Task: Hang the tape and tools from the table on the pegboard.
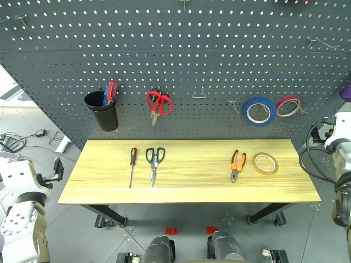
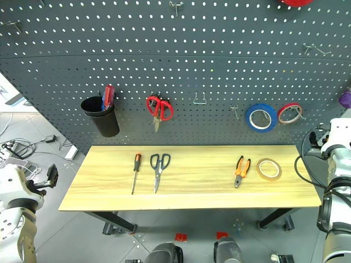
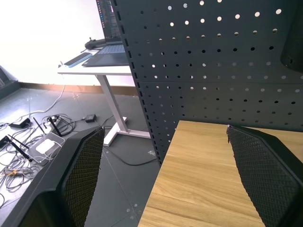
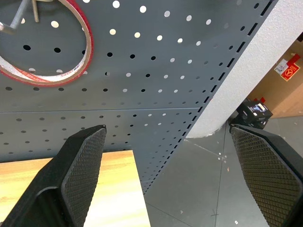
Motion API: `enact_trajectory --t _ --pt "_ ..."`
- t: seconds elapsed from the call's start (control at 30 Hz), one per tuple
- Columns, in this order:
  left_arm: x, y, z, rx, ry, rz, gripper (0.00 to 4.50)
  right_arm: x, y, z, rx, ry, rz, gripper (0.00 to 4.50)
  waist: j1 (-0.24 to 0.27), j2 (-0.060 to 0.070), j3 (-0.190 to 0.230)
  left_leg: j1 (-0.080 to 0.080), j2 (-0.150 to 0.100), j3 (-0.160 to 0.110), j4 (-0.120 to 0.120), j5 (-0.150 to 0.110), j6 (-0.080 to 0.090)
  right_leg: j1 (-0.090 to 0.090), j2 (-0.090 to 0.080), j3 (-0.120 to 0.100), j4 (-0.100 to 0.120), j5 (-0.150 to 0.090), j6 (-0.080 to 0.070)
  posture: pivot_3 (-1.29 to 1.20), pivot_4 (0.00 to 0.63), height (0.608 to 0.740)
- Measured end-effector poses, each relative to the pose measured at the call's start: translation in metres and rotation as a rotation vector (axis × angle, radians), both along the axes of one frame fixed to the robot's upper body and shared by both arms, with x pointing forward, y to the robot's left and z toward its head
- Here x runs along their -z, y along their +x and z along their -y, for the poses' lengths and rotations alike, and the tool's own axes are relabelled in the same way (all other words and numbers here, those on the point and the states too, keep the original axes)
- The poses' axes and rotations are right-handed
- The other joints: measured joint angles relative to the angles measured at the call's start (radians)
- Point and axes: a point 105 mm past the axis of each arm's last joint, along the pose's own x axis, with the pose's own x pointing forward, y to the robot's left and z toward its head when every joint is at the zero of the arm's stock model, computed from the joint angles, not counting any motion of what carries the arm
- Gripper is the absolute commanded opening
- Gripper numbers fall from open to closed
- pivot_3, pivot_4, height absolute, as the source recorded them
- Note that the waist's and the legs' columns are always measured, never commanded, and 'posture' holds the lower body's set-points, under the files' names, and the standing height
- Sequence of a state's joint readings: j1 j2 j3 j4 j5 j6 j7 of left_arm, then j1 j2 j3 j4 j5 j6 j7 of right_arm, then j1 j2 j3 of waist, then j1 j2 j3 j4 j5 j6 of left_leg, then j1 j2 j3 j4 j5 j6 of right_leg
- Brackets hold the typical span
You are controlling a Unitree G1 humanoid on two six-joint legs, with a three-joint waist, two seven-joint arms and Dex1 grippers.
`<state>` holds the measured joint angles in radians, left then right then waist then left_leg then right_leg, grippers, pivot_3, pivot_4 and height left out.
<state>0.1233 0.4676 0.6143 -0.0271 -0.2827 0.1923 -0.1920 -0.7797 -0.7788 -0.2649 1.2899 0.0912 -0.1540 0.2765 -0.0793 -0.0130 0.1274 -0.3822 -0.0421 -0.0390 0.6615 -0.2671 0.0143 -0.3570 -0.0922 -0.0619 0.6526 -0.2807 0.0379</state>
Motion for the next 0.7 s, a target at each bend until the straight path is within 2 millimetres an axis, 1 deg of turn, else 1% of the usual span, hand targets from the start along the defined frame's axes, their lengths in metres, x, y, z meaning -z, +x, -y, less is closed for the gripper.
enact_trajectory --t 0.47,0.6,0.7 --pt "0.005 -0.002 0.002 0.026 0.000 -0.022 4.36 0.002 0.001 -0.003 -0.028 -0.004 -0.014 4.46 0.000 0.000 0.000 0.000 0.000 0.001 0.000 0.000 0.000 -0.001 0.000 0.001 0.000 0.000 0.000 -0.11 0.081 0.740" --pt "0.004 -0.002 0.007 0.067 -0.024 -0.014 4.36 0.002 0.003 -0.009 -0.076 -0.007 -0.019 4.46 0.000 0.000 0.000 0.000 0.000 0.001 0.000 0.000 0.000 -0.001 0.000 0.001 0.000 0.000 0.000 -0.13 0.091 0.740" --pt "0.003 0.002 0.017 0.123 -0.056 -0.014 4.36 0.008 0.005 -0.019 -0.143 -0.001 -0.029 4.46 0.000 0.000 0.000 0.000 0.001 0.001 0.000 0.000 0.000 0.000 0.000 0.001 0.000 0.000 0.000 -0.14 0.100 0.740"
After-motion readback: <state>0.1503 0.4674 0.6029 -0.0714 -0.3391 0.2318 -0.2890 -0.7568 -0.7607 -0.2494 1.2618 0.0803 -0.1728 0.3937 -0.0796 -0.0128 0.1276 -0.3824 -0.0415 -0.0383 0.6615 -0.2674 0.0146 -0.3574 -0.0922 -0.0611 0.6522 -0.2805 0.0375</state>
